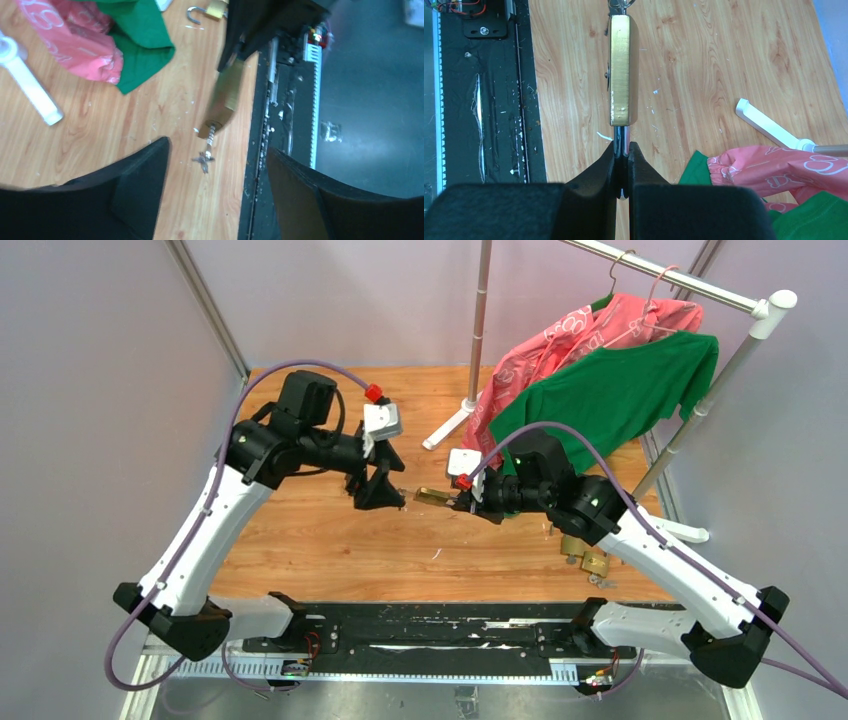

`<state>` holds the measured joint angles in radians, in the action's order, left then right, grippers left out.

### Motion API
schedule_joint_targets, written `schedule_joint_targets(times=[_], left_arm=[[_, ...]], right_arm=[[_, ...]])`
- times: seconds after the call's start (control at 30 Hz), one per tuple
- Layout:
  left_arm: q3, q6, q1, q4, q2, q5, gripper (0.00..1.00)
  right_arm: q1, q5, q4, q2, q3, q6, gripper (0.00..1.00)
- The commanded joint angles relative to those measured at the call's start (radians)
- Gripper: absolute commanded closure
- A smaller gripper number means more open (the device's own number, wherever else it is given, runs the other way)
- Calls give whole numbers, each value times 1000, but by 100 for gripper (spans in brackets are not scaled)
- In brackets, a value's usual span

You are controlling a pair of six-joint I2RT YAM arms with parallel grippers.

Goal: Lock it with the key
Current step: Remove the key from the lock.

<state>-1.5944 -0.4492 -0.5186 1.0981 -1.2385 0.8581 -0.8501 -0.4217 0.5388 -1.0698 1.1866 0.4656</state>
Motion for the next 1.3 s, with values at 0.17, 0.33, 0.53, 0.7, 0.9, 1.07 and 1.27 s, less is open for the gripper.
schedule_joint_targets(times=[0.17,0.33,0.53,0.7,0.9,1.07,1.27], left_arm=[[100,79,-57,-174,-1,-99,55],[96,11,-91,-103,-16,-129,60],[92,12,-110,-102,-23,-175,72],[104,13,-133,-103,-14,-193,83],[74,-10,-133,-81,-11,-236,100],[60,-80,-120,-69,21,-326,100],[44,-177,-9,-25,45,-296,100]], right_arm=[[8,-46,-87,19,43,-17,100],[8,-46,-81,21,42,-17,100],[9,-43,-82,29,38,-19,100],[8,-38,-84,33,35,-19,100],[9,-31,-85,35,33,-19,100],[9,-14,-85,47,16,-14,100],[11,25,-76,65,-9,-4,100]])
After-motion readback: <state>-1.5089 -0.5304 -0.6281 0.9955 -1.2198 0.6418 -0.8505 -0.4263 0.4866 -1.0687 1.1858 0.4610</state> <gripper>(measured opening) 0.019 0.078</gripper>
